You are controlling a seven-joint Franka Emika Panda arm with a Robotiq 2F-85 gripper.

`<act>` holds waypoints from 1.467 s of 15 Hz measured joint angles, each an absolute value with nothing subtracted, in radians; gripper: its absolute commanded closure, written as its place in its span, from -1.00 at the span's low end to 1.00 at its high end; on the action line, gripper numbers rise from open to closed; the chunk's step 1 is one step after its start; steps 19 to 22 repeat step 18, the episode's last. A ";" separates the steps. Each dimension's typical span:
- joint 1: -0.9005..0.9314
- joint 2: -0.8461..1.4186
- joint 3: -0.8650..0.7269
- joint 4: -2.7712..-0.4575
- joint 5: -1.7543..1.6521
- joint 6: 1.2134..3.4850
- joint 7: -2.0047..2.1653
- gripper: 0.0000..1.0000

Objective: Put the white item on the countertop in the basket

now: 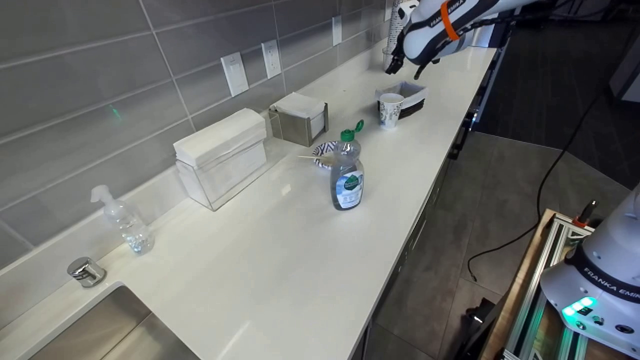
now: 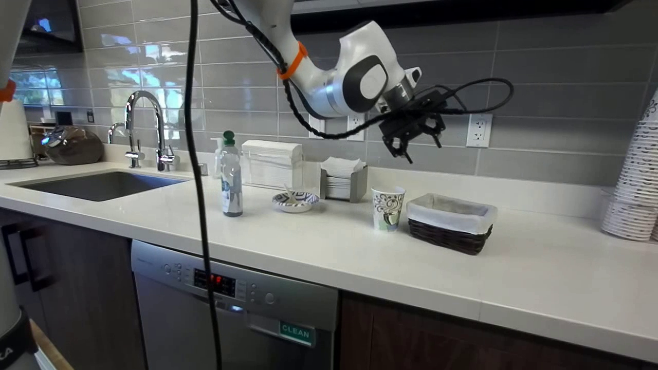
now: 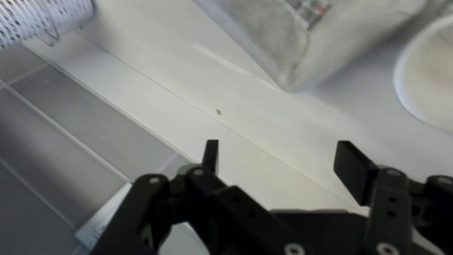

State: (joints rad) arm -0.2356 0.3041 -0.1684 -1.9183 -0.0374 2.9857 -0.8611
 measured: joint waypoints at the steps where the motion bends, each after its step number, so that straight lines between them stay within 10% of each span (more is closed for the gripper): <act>1: -0.251 0.264 -0.113 -1.921 0.003 2.926 -0.893 -1.00; 11: -0.264 -0.063 -0.062 -2.132 0.295 2.361 -0.968 -1.00; 22: -0.263 -0.238 -0.128 -2.295 0.038 2.308 -0.718 -1.00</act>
